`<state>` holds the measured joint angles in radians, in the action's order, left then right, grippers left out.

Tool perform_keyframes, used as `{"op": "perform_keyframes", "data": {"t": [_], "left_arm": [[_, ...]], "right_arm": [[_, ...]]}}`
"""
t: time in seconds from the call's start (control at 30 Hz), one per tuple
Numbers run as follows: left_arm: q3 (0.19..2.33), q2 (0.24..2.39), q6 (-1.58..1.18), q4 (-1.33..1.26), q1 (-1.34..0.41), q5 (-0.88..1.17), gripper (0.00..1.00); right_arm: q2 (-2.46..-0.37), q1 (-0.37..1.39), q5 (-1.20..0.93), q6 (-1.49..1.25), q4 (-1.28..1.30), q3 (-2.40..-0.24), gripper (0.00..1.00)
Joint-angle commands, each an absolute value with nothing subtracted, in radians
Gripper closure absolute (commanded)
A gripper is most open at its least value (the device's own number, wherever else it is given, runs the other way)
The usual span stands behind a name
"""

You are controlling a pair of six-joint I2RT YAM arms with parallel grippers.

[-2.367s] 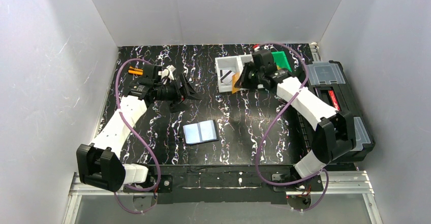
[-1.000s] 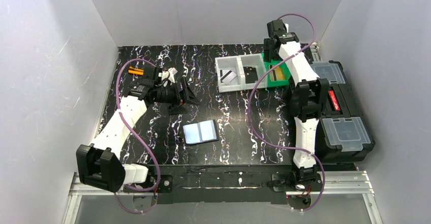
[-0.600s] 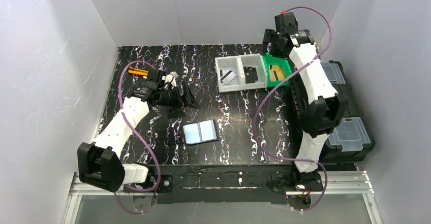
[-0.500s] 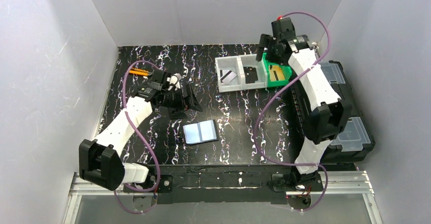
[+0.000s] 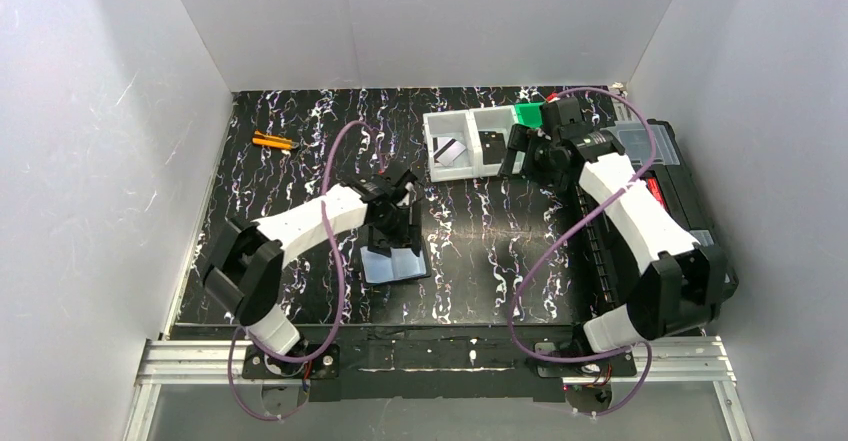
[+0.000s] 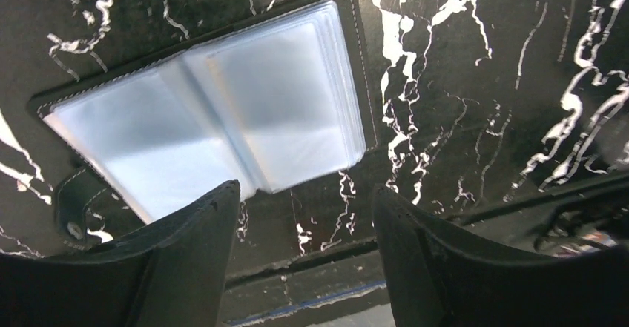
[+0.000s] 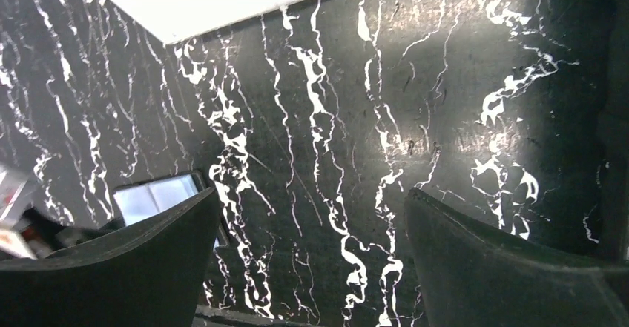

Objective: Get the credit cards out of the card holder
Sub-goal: Remove the credit card from the card holder.

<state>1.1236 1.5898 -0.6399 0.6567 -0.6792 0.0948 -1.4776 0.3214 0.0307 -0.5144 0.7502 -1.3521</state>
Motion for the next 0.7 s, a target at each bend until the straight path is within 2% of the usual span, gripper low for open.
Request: {"op": "perform_keyframes", "data": {"t": [0.0, 0.17, 0.5, 0.67], "left_arm": [[1.195, 1.644, -0.632, 0.683, -0.727, -0.039, 0.39], [1.226, 1.72, -0.61, 0.711, -0.749, -0.096, 0.46], [1.218, 1.796, -0.589, 0.71, -0.756, -0.054, 0.4], [1.177, 1.808, -0.581, 0.648, -0.758, -0.004, 0.45]], "right_arm": [[-1.384, 0.32, -0.038, -0.539, 0.671, -1.277, 0.0], [-1.37, 0.319, -0.073, -0.546, 0.649, -1.211, 0.0], [-1.403, 0.319, -0.103, -0.546, 0.653, -1.195, 0.0], [-1.411, 0.319, -0.088, -0.535, 0.662, -1.197, 0.0]]}}
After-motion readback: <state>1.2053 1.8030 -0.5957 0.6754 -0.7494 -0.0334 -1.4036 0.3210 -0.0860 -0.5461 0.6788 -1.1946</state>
